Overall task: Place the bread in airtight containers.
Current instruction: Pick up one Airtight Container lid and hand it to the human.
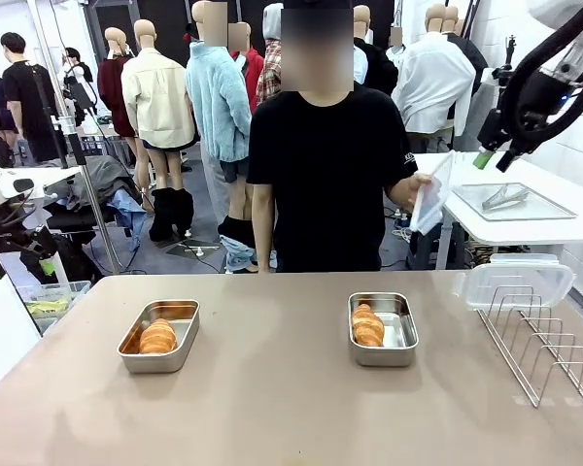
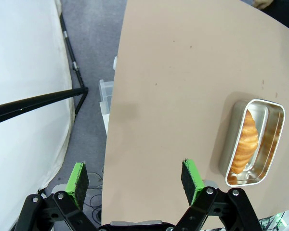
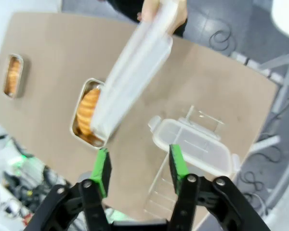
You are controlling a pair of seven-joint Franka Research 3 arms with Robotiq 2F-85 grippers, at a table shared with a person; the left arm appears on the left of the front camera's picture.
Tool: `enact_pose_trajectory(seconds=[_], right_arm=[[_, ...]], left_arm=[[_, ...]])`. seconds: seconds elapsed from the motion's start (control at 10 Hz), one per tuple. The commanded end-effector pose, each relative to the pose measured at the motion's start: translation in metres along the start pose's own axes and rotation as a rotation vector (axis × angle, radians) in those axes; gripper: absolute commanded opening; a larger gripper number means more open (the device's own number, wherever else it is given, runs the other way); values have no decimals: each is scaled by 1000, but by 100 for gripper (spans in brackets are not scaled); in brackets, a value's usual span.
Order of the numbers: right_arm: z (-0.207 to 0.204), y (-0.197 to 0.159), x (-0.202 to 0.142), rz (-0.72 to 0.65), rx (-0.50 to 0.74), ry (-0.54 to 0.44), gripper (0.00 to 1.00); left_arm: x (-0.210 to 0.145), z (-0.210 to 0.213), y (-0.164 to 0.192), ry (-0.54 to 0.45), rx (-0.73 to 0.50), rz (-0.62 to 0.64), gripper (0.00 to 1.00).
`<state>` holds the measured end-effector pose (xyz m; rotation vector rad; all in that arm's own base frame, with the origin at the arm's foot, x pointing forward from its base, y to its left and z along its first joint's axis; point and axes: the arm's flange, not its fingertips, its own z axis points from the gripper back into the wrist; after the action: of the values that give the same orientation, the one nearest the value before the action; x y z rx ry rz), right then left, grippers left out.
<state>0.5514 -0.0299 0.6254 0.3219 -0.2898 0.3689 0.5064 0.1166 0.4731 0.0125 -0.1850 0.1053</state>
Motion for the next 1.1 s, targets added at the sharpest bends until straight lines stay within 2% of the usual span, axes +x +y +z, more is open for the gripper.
enact_pose_trajectory(seconds=[0.0, 0.2, 0.4, 0.5, 0.8, 0.9, 1.0], right_arm=[[7, -12, -45, 180, -48, 25, 100], [11, -34, -77, 421, -26, 15, 100], [-7, -45, -91, 808, -43, 113, 100], [-15, -52, -89, 947, -37, 157, 100], [-42, -60, -64, 1105, -29, 250, 100], [-51, -62, -56, 1105, 4, 263, 100], [-58, -62, -52, 1025, 42, 253, 100]], left_arm=[[0, 2, 1, 2, 2, 3, 100], [0, 2, 1, 2, 2, 3, 100], [0, 2, 1, 2, 2, 3, 100], [0, 2, 1, 2, 2, 3, 100], [0, 2, 1, 2, 2, 3, 100], [0, 2, 1, 2, 2, 3, 100], [0, 2, 1, 2, 2, 3, 100]])
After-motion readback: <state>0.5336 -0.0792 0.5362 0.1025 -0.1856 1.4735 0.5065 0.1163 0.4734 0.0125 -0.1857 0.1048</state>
